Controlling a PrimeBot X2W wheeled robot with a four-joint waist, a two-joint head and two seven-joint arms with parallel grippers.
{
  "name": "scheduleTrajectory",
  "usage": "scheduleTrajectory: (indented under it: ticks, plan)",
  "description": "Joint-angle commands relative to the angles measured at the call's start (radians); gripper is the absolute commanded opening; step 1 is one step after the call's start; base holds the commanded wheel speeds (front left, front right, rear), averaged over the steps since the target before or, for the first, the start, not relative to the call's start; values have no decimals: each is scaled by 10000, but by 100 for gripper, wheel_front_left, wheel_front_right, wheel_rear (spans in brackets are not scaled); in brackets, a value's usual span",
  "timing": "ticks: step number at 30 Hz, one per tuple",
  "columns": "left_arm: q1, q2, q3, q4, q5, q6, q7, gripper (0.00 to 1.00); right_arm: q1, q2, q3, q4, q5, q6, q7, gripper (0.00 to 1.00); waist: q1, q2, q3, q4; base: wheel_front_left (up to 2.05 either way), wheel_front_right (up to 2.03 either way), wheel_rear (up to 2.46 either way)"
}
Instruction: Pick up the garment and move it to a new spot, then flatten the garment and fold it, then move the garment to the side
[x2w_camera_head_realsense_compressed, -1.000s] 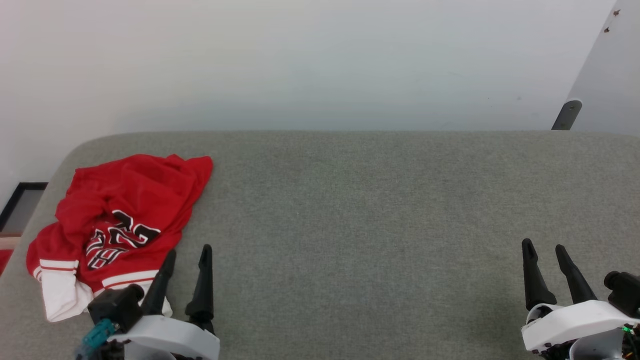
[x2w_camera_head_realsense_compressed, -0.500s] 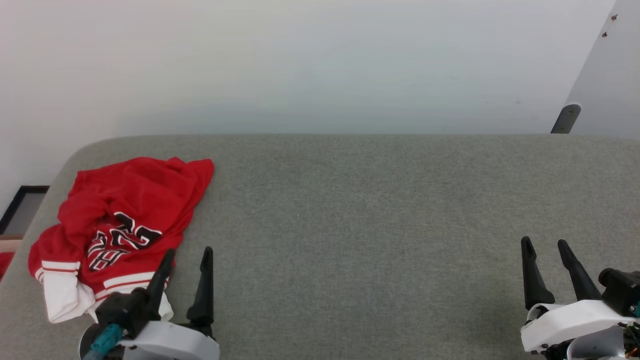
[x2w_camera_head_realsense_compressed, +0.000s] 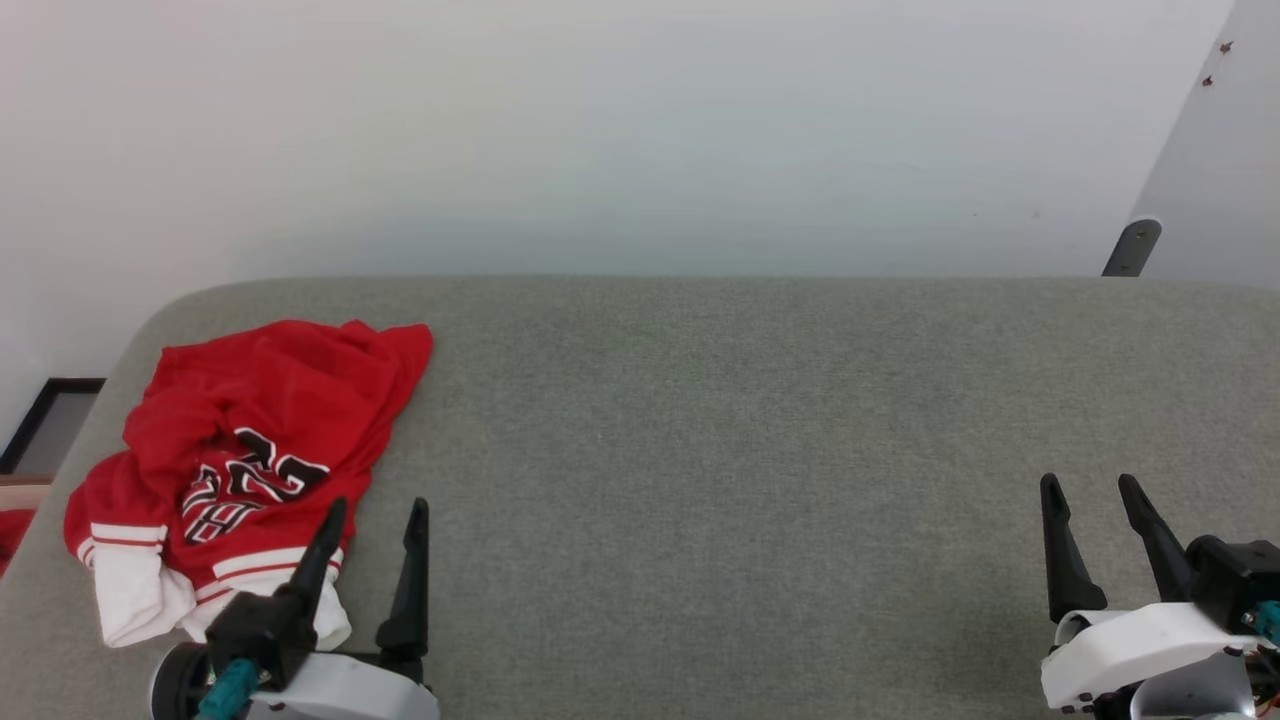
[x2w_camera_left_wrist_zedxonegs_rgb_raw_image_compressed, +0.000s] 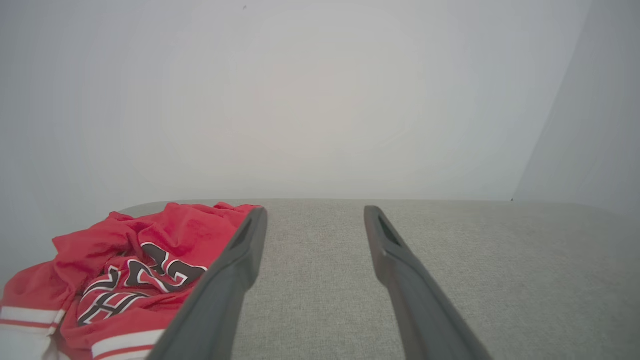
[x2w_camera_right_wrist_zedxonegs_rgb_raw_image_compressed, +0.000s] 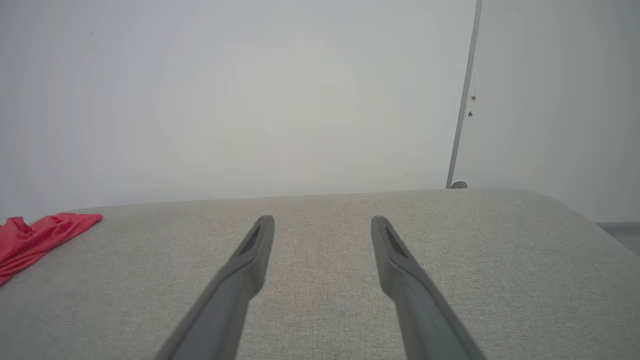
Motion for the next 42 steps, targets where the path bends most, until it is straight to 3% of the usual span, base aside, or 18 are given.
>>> scheduleTrajectory:
  ticks: [1, 11, 31, 38, 42]
  plan:
    - [77, 12, 1, -28, 197, -62, -64, 100, 111, -51, 2, -57, -137, 7, -75, 100, -1, -1, -10, 15, 0, 0, 0]
    - [-159, 41, 125, 407, 426, -199, -218, 100, 146, -147, 128, -87, -599, 8, -107, 100, -1, -1, -158, 705, 0, 0, 0]
    - [-1015, 163, 279, 1274, 219, 133, -139, 100, -235, 3, 1130, 244, 41, 8, -56, 100, -1, -1, -542, 3823, 0, 0, 0]
    - [-1401, 86, 175, 1377, -22, 70, -24, 100, -272, -31, 1099, 271, 84, 8, 29, 100, -1, -1, -422, 4229, 0, 0, 0]
    - [-2037, 195, 28, 1328, -486, -172, 597, 100, -357, -117, 1113, 149, 138, 8, 175, 100, -1, -1, -172, 4211, 0, 0, 0]
